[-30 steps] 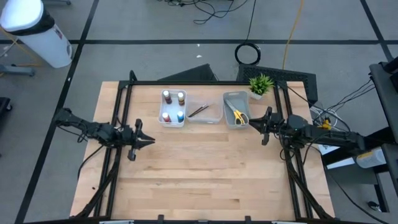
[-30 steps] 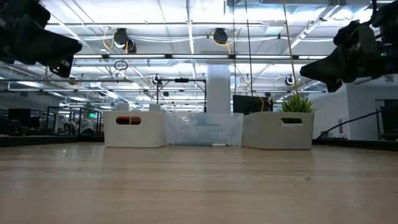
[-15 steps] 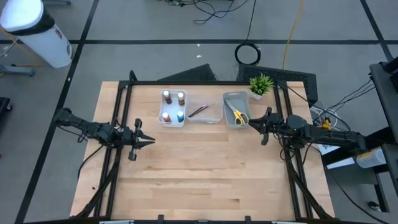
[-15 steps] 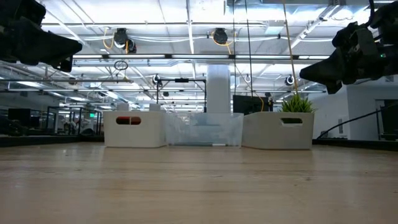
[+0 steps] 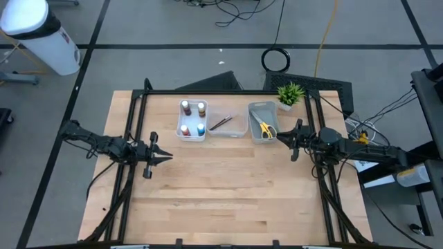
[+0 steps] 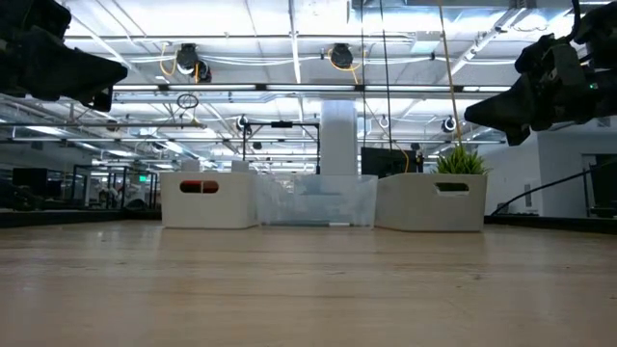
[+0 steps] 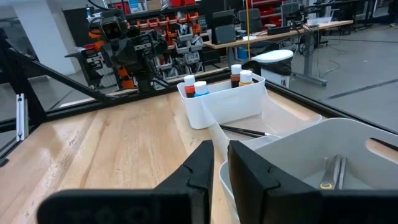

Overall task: Pick & Place Paint Supplies
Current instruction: Return to Home Position

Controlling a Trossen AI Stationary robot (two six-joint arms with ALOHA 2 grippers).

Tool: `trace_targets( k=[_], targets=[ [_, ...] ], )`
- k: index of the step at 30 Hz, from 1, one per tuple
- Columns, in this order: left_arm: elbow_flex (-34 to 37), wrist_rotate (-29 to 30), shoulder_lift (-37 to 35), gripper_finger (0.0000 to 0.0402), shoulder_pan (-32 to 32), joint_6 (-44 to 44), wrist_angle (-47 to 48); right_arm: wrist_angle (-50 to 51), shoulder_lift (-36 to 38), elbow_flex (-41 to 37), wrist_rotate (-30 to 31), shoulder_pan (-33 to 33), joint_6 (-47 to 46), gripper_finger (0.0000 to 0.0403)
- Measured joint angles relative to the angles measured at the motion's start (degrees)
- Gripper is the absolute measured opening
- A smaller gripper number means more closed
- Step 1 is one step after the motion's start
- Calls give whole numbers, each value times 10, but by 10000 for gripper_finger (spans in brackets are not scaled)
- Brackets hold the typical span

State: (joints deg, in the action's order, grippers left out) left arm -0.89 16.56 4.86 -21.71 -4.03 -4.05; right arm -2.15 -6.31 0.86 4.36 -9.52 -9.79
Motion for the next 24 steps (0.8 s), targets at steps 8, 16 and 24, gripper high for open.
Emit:
trace_targets(
  k=[8,16,24],
  targets=[
    [0,0,0,51,0,0,-1,0,0,0,0,0,0,40],
    [0,0,0,51,0,0,-1,0,0,0,0,0,0,41],
    [0,0,0,51,0,0,-1,0,0,0,0,0,0,36]
  ],
)
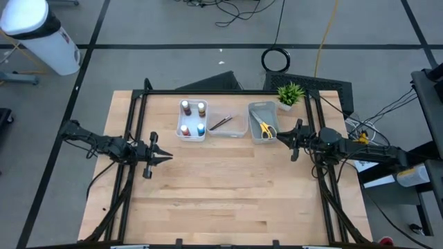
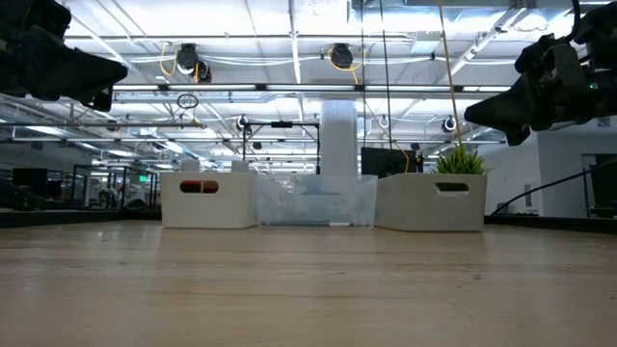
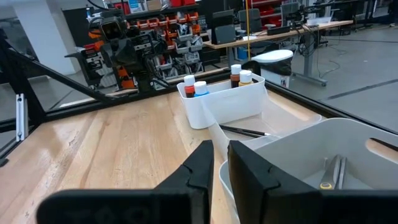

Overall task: Pick & Place Paint Supplies
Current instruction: Return to Home Position

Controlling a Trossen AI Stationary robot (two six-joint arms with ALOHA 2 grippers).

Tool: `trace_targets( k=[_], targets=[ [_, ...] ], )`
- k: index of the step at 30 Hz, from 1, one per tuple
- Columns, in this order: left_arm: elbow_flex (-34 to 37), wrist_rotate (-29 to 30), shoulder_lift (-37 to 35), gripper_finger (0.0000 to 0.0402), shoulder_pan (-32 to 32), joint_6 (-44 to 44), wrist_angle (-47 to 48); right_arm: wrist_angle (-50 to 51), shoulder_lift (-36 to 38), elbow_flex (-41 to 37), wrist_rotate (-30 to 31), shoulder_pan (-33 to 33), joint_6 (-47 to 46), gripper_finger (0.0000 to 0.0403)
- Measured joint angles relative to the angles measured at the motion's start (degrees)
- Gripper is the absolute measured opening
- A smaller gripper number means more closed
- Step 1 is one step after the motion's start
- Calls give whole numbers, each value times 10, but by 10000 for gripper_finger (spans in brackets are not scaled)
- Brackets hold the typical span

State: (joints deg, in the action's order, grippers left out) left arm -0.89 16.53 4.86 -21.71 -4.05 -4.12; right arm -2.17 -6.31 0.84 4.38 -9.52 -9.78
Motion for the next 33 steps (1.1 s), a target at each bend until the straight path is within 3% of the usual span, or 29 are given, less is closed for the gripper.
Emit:
trace_targets(
  k=[33],
  targets=[
    [0,0,0,51,0,0,0,0,0,0,0,0,0,40]
  ],
)
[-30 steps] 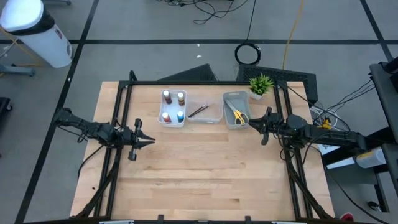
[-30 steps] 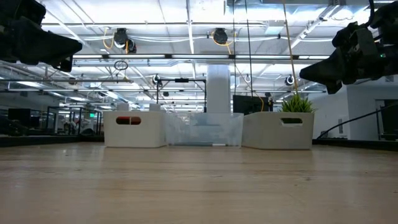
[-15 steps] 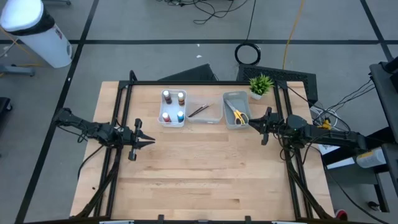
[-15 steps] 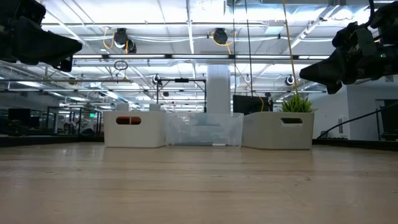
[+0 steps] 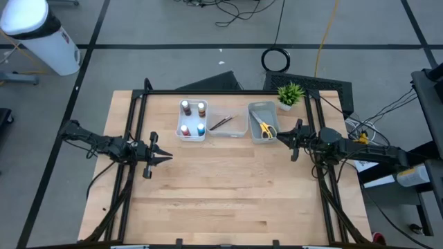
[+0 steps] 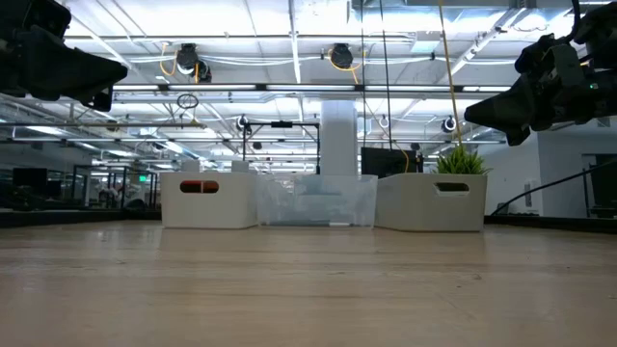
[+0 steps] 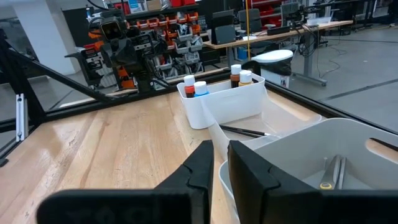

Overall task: Pick & Place Paint Supplies
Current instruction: Return to Home Position

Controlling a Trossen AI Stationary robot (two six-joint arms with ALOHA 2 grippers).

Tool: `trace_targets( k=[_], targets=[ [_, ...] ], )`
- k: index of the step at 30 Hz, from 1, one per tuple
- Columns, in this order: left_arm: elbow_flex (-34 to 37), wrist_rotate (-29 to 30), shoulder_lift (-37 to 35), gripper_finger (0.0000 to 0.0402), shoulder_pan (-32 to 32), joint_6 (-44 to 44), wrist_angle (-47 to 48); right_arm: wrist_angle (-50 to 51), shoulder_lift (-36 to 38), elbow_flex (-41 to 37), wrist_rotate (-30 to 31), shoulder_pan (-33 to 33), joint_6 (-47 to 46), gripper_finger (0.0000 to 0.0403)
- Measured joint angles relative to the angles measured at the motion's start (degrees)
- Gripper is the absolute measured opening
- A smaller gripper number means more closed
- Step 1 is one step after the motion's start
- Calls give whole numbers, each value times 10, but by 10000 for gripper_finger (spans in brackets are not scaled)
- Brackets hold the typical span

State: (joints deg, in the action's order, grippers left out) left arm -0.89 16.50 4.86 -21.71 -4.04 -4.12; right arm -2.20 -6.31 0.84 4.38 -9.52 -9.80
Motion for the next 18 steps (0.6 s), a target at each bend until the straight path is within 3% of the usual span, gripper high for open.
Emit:
trace_targets(
  k=[18],
  targets=[
    [0,0,0,51,0,0,0,0,0,0,0,0,0,34]
  ],
)
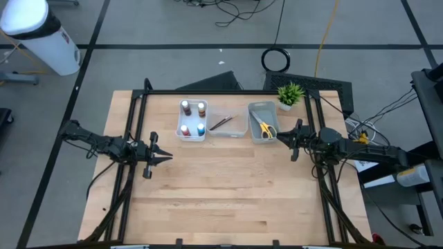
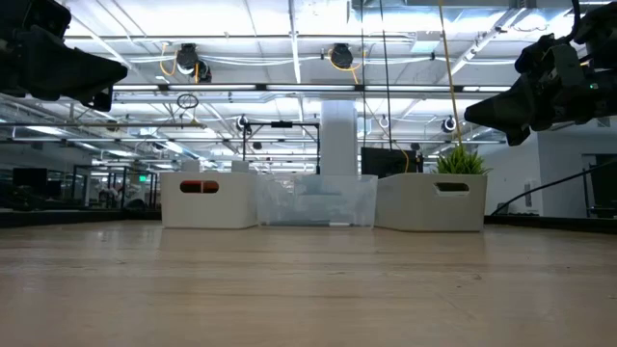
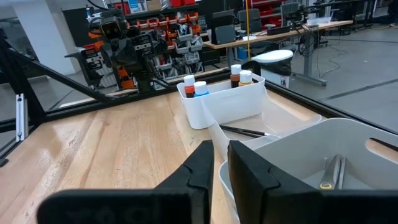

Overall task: Pick & Place Paint Supplies
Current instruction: Return to Home Position

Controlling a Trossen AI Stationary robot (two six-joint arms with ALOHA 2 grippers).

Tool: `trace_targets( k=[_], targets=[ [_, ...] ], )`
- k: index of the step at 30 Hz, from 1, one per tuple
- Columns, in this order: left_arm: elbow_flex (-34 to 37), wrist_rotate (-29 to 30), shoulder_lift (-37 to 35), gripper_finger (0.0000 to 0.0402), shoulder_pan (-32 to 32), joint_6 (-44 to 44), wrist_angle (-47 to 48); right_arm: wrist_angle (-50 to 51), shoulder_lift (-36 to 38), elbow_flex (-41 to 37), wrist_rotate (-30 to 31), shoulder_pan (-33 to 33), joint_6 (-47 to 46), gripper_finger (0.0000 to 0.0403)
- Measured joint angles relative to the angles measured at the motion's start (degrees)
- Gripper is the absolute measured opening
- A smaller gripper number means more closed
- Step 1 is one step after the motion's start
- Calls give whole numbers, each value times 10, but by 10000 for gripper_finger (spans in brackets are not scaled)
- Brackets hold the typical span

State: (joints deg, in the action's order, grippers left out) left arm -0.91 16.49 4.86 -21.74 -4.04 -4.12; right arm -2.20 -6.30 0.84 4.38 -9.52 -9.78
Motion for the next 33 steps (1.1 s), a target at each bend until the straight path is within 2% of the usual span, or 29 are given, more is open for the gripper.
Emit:
trace_targets(
  k=[33],
  targets=[
    [0,0,0,51,0,0,0,0,0,0,0,0,0,37]
  ],
)
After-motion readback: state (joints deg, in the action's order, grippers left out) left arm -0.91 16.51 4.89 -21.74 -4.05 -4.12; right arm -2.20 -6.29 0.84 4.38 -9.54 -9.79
